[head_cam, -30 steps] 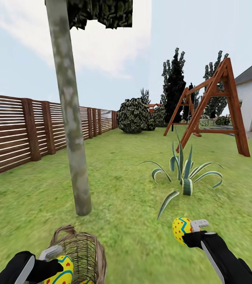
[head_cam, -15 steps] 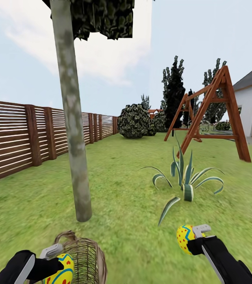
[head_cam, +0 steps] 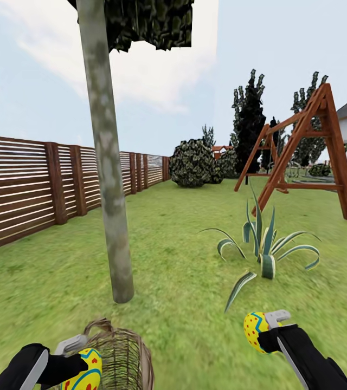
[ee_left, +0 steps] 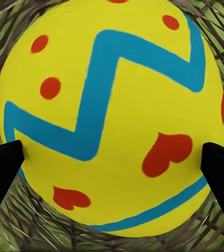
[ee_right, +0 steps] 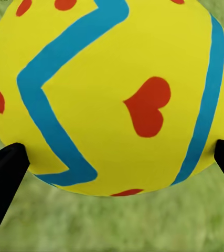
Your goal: Take the three Easter eggs out of the wicker basket on the lawn in the garden, then place them on the lawn next to a single tree (choose any tree) so that all three eggs are next to the same tree and none are left in the basket.
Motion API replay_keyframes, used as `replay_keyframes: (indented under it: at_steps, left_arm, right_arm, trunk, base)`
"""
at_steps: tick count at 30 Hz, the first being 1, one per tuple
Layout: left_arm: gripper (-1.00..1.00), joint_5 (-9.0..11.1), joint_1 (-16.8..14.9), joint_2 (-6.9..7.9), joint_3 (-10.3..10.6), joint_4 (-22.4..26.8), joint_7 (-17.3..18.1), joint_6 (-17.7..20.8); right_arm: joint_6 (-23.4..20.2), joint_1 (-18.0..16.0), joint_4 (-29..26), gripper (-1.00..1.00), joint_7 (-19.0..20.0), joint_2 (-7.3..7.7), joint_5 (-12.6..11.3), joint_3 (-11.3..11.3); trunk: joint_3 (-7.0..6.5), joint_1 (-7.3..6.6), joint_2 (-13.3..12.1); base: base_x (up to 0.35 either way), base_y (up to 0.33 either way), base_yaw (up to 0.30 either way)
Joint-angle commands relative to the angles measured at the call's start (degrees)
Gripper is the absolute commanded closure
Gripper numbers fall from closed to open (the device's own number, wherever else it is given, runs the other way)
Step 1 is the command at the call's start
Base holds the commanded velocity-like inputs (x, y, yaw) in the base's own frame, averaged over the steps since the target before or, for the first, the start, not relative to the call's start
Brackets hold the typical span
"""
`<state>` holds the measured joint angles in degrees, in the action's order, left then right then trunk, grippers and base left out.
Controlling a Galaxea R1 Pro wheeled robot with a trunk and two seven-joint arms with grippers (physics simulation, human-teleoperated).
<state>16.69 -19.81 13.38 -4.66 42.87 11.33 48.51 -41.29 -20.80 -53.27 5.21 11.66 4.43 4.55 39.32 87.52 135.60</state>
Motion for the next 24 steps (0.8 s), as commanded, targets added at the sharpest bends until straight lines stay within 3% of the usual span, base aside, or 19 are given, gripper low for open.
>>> replay_keyframes:
  at_steps: [1, 16, 24]
  left_arm:
    - [1.00, -0.3, 0.0, -0.02, -0.2, 0.1, 0.5, 0.3]
    - [1.00, -0.3, -0.1, -0.47, -0.2, 0.0, 0.6, 0.3]
    - [1.00, -0.3, -0.1, -0.47, -0.2, 0.0, 0.7, 0.4]
  right_arm:
    - [-0.3, 0.0, -0.1, 1.00, 0.4, 0.04, 0.5, 0.1]
    - [-0.2, 0.0, 1.1, 1.00, 0.3, -0.65, 0.7, 0.9]
    - [-0.2, 0.0, 1.1, 1.00, 0.4, -0.75, 0.6, 0.9]
  trunk:
    - [-0.02, -0.24, -0.4]
    - [-1.39, -3.53, -6.4]
    - [-2.78, -5.29, -9.6]
  base:
    - [0.000, 0.000, 0.100]
    - [-0.001, 0.000, 0.056]
    - [-0.287, -0.081, 0.000]
